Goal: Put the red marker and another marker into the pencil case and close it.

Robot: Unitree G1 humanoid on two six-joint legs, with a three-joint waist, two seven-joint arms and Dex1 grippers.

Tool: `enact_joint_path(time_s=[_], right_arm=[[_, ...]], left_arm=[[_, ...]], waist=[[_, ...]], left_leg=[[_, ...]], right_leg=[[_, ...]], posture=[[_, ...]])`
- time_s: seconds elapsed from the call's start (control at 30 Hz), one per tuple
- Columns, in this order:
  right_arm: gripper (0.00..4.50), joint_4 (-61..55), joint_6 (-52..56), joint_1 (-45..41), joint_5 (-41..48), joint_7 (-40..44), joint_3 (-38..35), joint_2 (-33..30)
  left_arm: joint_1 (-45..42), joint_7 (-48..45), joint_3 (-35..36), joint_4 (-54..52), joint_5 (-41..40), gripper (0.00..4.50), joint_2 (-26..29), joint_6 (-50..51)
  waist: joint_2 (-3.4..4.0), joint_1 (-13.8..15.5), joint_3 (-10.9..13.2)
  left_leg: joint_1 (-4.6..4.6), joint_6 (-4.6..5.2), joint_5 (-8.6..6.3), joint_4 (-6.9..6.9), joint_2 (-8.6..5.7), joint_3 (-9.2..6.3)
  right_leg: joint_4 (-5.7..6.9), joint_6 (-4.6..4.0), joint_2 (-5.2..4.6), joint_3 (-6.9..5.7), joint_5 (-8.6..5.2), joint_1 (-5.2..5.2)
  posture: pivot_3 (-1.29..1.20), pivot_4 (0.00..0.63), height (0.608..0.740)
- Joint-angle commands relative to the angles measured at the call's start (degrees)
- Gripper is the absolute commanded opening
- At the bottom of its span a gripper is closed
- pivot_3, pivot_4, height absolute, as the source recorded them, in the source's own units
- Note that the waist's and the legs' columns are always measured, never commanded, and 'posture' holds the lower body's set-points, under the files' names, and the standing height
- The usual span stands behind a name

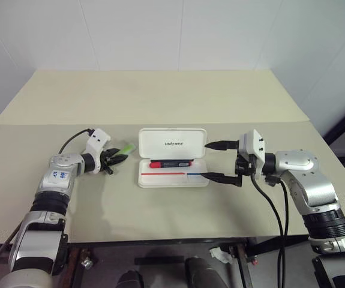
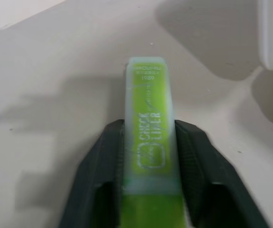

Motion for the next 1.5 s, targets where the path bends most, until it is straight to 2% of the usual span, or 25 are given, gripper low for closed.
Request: enact_joint_path(time_s=[0.03,0.23,0.33,0.5,0.57,0.7,0.97,1.1,1.5], right_arm=[[4.50,-0.1,-1.4,-1.4,0.3,0.4,-1.6,-0.9],[4.50,0.4,-1.8,-1.0,0.9,1.3,-2.1,-1.7],[4.50,1.0,-2.1,-0.6,1.2,1.8,-2.4,-2.1],[4.50,2.8,-3.6,-0.3,1.3,3.3,-3.1,-2.5],[4.50,4.1,-4.1,0.1,2.6,4.6,-4.0,-2.4],[4.50,4.8,-4.6,0.8,2.6,5.0,-4.3,-2.9],[4.50,5.6,-5.2,1.8,2.6,5.3,-4.8,-3.4],[4.50,7.3,-6.3,2.8,2.4,6.3,-5.4,-4.5],[4.50,11.9,-8.0,4.6,8.5,12.8,-11.1,-5.2]], left_arm=[[-0.9,1.2,1.4,-0.4,0.6,1.13,1.1,-1.2],[-2.2,-0.5,3.6,-6.3,-1.2,1.13,3.6,-2.8],[-4.6,-2.4,4.9,-11.2,-3.1,1.13,5.3,-0.3],[-6.5,-8.5,4.7,-19.9,-7.3,1.13,7.2,5.4],[-5.7,-15.0,3.8,-28.5,-12.3,1.13,9.0,10.6],[-4.0,-21.7,2.6,-38.7,-18.3,1.13,12.1,19.4],[-2.4,-27.6,-2.3,-46.8,-22.6,1.13,14.3,27.1],[-2.9,-25.9,-7.1,-45.5,-19.6,1.13,12.1,27.7],[-1.8,-21.7,-14.3,-44.0,-15.0,1.13,5.4,26.5]], waist=[[0.00,0.1,0.0],[-0.02,0.3,0.0],[-0.03,0.7,0.0],[0.01,1.6,0.0],[0.01,1.7,0.0],[0.04,1.8,0.0],[0.07,1.7,0.1],[0.08,1.8,0.1],[0.10,1.8,0.1]], left_leg=[[-0.01,0.00,0.00,-0.03,0.00,0.00],[-0.17,-0.04,-0.02,-0.31,0.02,0.00],[-0.26,-0.11,-0.06,-0.55,0.01,-0.04],[-0.34,-0.18,-0.11,-0.82,0.02,-0.07],[-0.34,-0.19,-0.12,-0.89,0.03,-0.06],[-0.50,-0.28,-0.17,-0.90,0.07,-0.07],[-0.47,-0.29,-0.18,-0.64,0.07,-0.08],[-0.43,-0.29,-0.18,-0.65,0.07,-0.10],[-0.42,-0.28,-0.18,-0.64,0.07,-0.13]], right_leg=[[-0.01,0.01,0.00,0.00,0.00,-0.01],[-0.24,0.09,0.00,0.00,0.04,-0.16],[-0.29,0.11,0.00,-0.01,0.06,-0.26],[-0.52,0.11,-0.01,-0.04,-0.12,-0.32],[-0.61,0.10,-0.01,-0.04,-0.17,-0.32],[-0.72,0.09,-0.01,-0.10,-0.20,-0.40],[-0.63,0.11,0.00,-0.10,-0.19,-0.33],[-0.64,0.10,0.01,-0.11,-0.20,-0.30],[-0.64,0.11,0.02,-0.10,-0.19,-0.26]], posture=[[0.00,0.150,0.740],[0.00,0.150,0.740],[0.00,0.150,0.740],[0.00,0.150,0.740],[0.00,0.150,0.740],[0.00,0.150,0.740],[0.00,0.150,0.740],[0.00,0.150,0.740],[0.00,0.150,0.740]])
